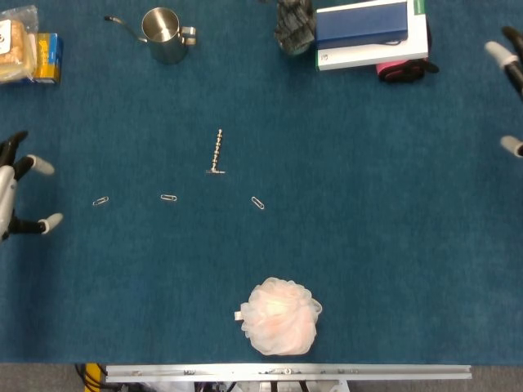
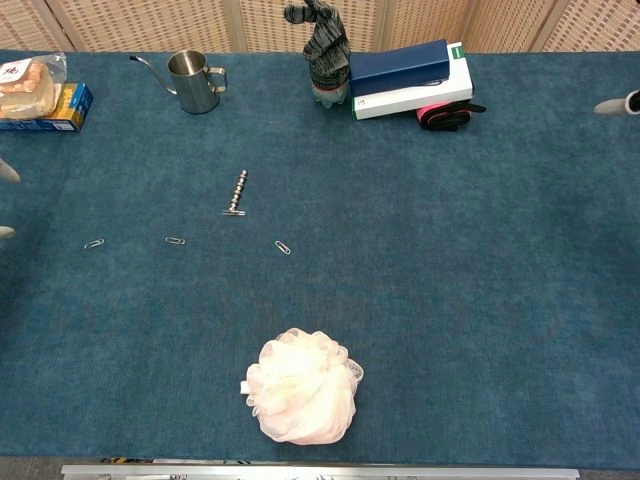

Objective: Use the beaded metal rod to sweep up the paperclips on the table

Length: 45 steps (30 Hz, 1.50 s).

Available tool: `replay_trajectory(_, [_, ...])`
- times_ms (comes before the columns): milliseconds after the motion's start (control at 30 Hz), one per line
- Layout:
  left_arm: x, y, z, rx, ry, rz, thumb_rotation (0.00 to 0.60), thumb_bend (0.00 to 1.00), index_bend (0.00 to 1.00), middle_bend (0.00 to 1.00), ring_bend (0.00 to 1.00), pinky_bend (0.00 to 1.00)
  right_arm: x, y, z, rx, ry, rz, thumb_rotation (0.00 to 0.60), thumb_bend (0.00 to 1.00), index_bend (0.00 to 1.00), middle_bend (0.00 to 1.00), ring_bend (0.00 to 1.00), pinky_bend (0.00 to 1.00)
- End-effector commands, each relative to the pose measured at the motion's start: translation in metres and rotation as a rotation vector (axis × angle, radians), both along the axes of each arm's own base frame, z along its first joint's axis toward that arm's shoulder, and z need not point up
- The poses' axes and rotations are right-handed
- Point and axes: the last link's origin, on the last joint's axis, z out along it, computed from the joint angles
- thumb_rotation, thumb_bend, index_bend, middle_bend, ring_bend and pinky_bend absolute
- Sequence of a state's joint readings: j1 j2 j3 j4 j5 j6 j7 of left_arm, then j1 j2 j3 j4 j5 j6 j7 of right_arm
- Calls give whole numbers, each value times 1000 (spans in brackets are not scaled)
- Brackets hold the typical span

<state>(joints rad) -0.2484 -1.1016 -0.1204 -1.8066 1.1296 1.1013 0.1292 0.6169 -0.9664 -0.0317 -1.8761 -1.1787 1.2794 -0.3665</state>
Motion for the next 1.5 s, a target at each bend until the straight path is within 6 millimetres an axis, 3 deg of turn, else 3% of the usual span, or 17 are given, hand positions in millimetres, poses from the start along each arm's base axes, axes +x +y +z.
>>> replay_trajectory(33, [10, 15, -13, -3, -12, 0, 600, 136, 302, 4, 16, 116, -9, 4, 7, -22, -2, -23, 600, 0, 53, 35, 0, 62])
replay_trajectory(367, [23, 46, -45, -16, -37, 10, 600, 136, 213, 0, 0, 99, -22, 12, 24, -96, -50, -48, 600, 0, 94, 35, 0, 62])
replay_trajectory(667, [44, 67, -66, -74, -38, -44, 600, 136, 198, 0, 0, 93, -30, 16, 28, -117, -66, -64, 600, 0, 105, 35, 0, 62])
replay_trajectory(967, [55, 71, -78, -195, -125, -116, 600, 137, 326, 0, 0, 37, -37, 20, 33, -134, -78, -78, 600, 0, 113, 35, 0, 62])
replay_trajectory(1267, [69, 73, -76, -309, -233, -139, 600, 136, 342, 0, 0, 4, -40, 23, 38, -149, -93, -83, 600, 0, 117, 35, 0, 62])
replay_trajectory(1333, [72, 75, -75, -319, -239, -152, 600, 165, 337, 0, 0, 0, -39, 24, 41, -157, -98, -80, 600, 0, 117, 35, 0, 62])
replay_trajectory(1500, [78, 79, -78, -346, -243, -175, 600, 403, 310, 0, 0, 0, -38, 27, 47, -175, -98, -76, 600, 0, 118, 35, 0, 62])
